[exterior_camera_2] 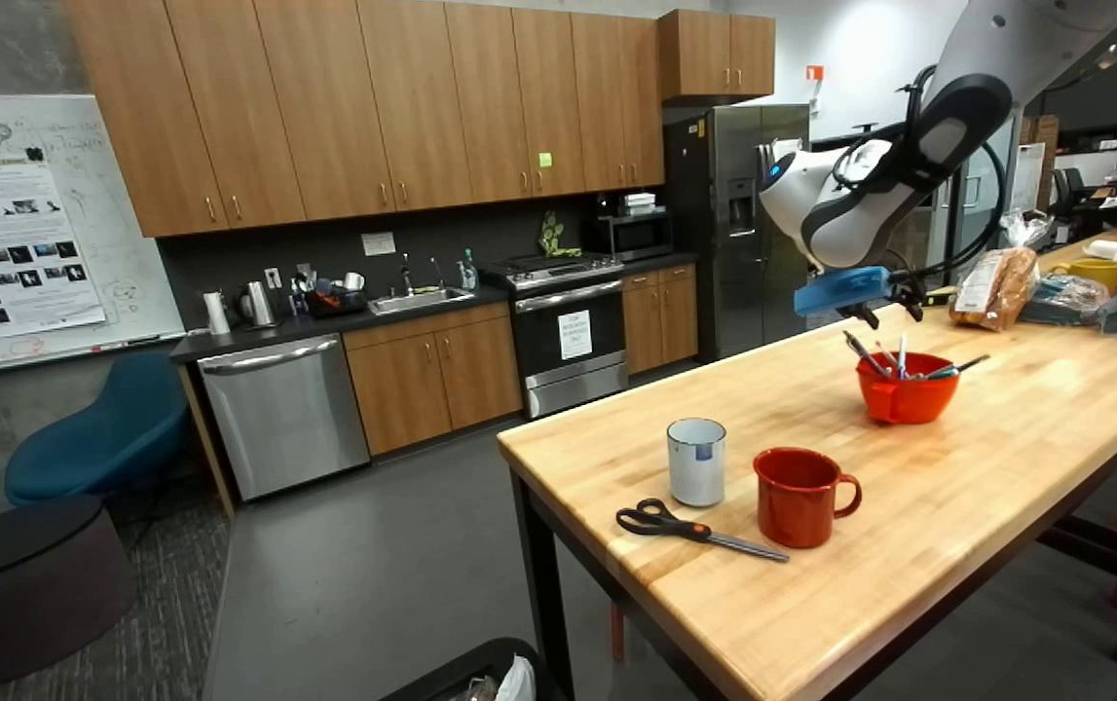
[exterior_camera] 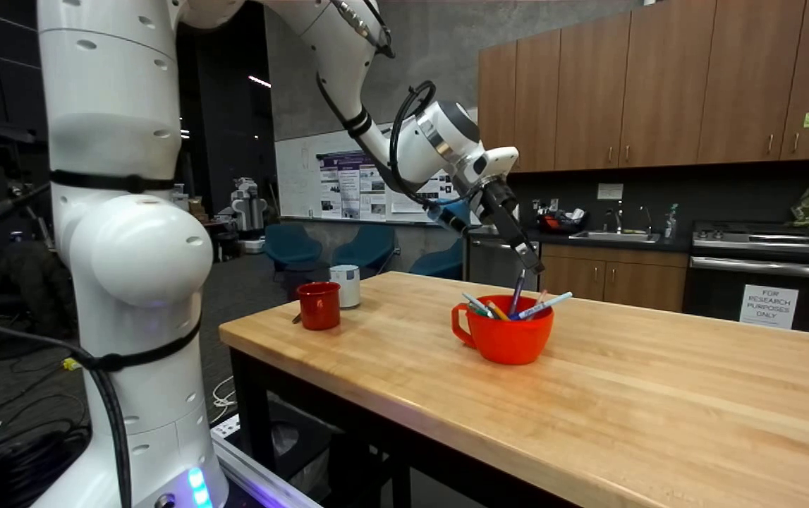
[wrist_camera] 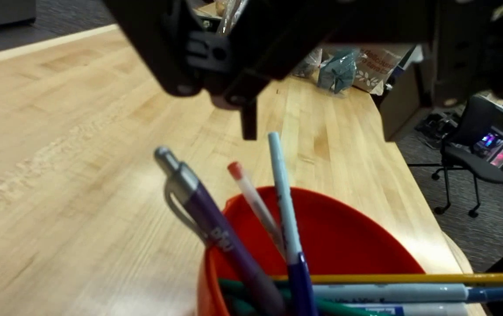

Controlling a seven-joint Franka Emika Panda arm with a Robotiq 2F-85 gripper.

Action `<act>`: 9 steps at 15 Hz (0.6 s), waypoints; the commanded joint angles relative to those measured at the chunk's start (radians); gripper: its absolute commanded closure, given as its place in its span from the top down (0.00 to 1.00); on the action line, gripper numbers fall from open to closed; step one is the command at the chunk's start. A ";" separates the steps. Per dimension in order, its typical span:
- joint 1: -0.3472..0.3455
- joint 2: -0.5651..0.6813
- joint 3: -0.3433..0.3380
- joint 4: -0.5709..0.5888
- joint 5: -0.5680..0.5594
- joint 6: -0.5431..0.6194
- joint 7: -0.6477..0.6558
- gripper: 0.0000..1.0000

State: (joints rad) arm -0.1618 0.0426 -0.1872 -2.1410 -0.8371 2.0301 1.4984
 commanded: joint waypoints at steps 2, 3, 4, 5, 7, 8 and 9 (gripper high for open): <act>0.006 -0.110 0.021 -0.009 0.125 0.024 -0.157 1.00; 0.007 -0.124 0.024 -0.007 0.177 0.037 -0.226 1.00; 0.008 -0.137 0.028 -0.004 0.226 0.039 -0.293 1.00; 0.010 -0.147 0.033 0.002 0.270 0.037 -0.362 1.00; 0.012 -0.165 0.041 0.016 0.351 0.021 -0.503 1.00; 0.013 -0.174 0.045 0.021 0.389 0.013 -0.571 1.00; 0.014 -0.182 0.048 0.029 0.424 0.003 -0.639 1.00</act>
State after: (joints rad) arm -0.1568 -0.1006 -0.1445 -2.1236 -0.5052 2.0621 1.0340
